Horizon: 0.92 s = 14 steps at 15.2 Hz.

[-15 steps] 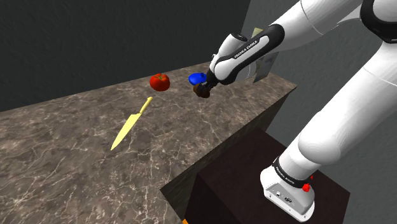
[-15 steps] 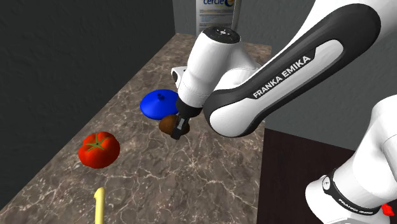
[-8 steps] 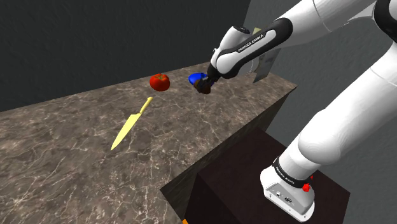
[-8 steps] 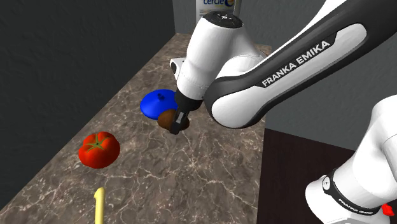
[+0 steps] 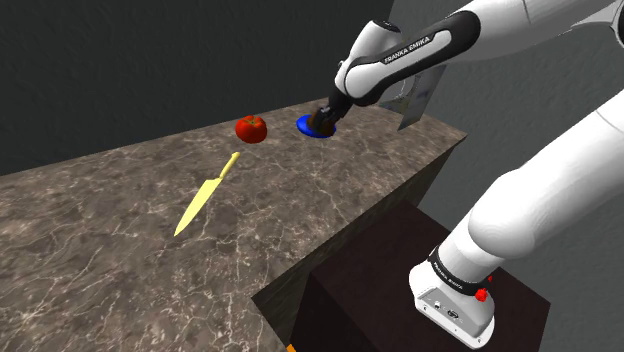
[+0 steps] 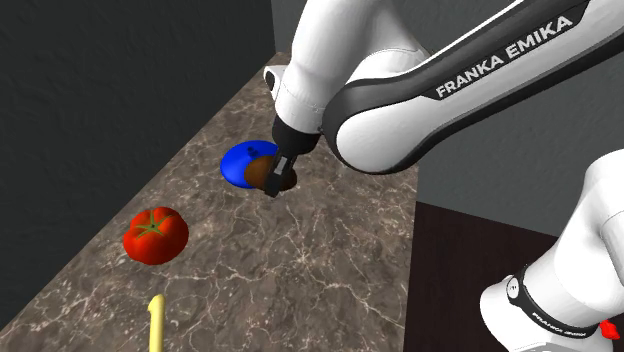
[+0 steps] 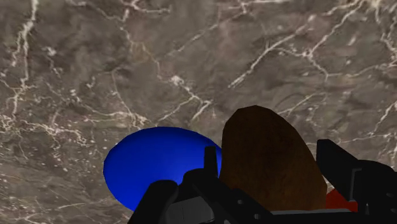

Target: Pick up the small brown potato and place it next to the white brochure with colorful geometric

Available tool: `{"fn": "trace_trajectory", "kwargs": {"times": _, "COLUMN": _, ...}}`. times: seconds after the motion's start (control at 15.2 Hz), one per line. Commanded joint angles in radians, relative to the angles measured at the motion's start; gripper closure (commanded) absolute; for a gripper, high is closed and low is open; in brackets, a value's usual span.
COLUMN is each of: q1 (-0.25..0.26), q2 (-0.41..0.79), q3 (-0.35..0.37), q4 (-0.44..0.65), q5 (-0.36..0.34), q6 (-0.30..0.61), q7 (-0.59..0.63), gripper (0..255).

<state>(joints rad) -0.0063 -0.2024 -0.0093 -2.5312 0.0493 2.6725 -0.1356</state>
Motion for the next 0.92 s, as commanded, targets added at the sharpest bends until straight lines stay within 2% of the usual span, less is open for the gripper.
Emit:
{"fn": "trace_trajectory", "kwargs": {"times": 0.0, "q1": -0.001, "q2": -0.02, "q3": 0.001, "q4": 0.01, "q5": -0.003, "q6": -0.03, "q7": 0.004, "gripper": 255}}
{"fn": "trace_trajectory", "kwargs": {"times": 0.86, "q1": -0.005, "q2": -0.114, "q3": 0.003, "q4": 0.108, "q5": -0.013, "q6": -0.223, "q7": 0.015, "gripper": 255}}
